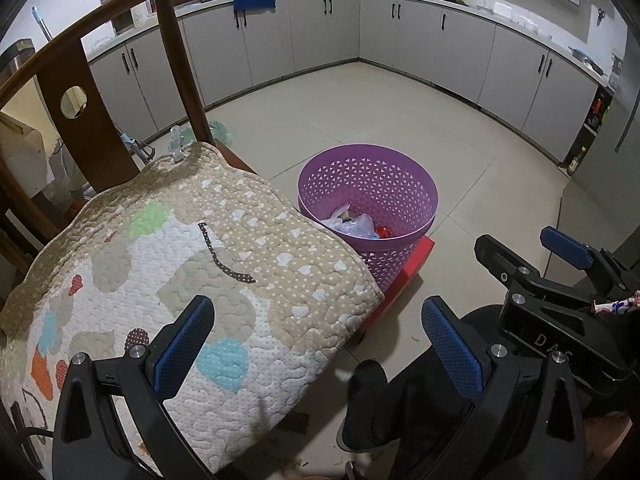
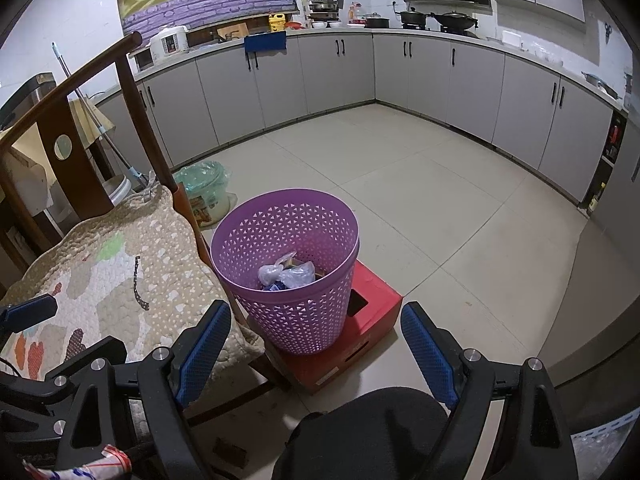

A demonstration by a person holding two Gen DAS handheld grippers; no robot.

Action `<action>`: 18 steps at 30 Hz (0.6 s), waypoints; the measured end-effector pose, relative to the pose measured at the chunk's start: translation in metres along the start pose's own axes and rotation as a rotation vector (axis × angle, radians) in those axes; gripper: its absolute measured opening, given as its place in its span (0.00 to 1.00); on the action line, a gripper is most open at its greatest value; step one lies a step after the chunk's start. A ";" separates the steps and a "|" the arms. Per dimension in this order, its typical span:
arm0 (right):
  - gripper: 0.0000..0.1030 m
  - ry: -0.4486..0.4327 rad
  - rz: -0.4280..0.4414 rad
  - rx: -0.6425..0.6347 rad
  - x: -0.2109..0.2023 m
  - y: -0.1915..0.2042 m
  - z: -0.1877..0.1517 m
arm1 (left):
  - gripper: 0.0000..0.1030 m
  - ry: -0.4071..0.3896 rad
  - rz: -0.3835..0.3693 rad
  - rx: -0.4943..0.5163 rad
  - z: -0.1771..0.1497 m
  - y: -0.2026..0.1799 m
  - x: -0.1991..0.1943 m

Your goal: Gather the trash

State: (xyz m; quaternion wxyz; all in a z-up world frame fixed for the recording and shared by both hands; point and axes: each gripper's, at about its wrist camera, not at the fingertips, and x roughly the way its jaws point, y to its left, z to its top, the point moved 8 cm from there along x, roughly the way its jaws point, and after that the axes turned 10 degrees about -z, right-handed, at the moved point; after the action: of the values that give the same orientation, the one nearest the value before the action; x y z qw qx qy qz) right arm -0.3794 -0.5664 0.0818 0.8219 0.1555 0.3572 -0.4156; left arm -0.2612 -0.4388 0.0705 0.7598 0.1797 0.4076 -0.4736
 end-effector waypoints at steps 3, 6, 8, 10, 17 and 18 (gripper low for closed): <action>0.87 0.003 0.001 0.004 0.002 -0.002 0.000 | 1.00 0.004 -0.002 0.004 -0.001 -0.001 0.002; 0.87 0.005 0.000 0.007 0.003 -0.003 -0.001 | 1.00 0.012 -0.006 0.004 -0.003 -0.003 0.004; 0.88 0.006 0.000 0.009 0.004 -0.004 -0.001 | 1.00 0.016 -0.007 0.005 -0.003 -0.003 0.006; 0.88 0.010 -0.001 0.013 0.005 -0.005 -0.001 | 1.00 0.018 -0.007 0.007 -0.003 -0.004 0.007; 0.88 0.011 -0.001 0.023 0.007 -0.009 -0.002 | 1.00 0.028 -0.012 0.010 -0.004 -0.006 0.010; 0.88 0.011 -0.001 0.023 0.007 -0.009 -0.002 | 1.00 0.029 -0.013 0.010 -0.004 -0.006 0.011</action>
State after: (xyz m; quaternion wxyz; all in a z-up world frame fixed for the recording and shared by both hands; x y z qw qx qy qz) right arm -0.3847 -0.5749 0.0755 0.8178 0.1673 0.3571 -0.4191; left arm -0.2656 -0.4456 0.0606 0.7499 0.1878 0.4174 -0.4777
